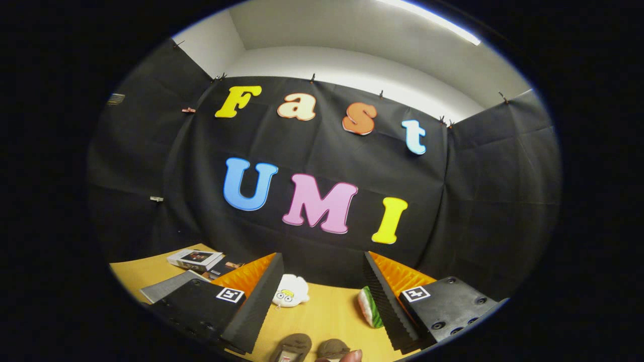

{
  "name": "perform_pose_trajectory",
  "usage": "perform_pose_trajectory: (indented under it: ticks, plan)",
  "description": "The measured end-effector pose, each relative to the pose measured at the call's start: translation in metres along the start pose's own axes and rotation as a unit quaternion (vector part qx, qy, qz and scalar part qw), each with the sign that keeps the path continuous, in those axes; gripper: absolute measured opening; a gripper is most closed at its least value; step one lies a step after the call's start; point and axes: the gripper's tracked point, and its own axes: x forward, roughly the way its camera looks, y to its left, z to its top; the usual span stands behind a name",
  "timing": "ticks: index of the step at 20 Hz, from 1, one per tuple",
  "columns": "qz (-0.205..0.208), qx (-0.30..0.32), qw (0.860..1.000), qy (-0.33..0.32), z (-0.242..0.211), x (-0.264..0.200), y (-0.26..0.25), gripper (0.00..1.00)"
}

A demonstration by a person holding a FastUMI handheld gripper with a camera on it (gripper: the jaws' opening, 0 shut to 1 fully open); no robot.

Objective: Open the storage box then place both shoes into the box .Put the left shoe in first, then the right shoe, with the right side of both shoes facing outward in a uniform manner.

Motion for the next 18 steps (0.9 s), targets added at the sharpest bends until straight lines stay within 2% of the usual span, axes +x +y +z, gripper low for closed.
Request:
perform_pose_trajectory:
  ticks: [3, 7, 10, 12, 13, 15, 17, 18]
  plan:
    - [0.022, 0.009, 0.999, 0.043, -0.038, 0.001, 0.021, 0.97]
    - [0.051, 0.035, 0.990, 0.125, -0.113, -0.003, 0.047, 0.98]
    - [0.126, 0.098, 0.972, 0.170, -0.155, -0.010, 0.094, 0.98]
    - [0.189, 0.186, 0.942, 0.205, -0.178, -0.015, 0.128, 0.98]
    - [0.213, 0.238, 0.918, 0.234, -0.191, -0.019, 0.141, 0.98]
    - [0.242, 0.339, 0.859, 0.300, -0.214, -0.018, 0.156, 0.99]
    - [0.249, 0.413, 0.804, 0.348, -0.241, -0.014, 0.163, 0.97]
    - [0.255, 0.439, 0.782, 0.361, -0.249, -0.012, 0.168, 0.96]
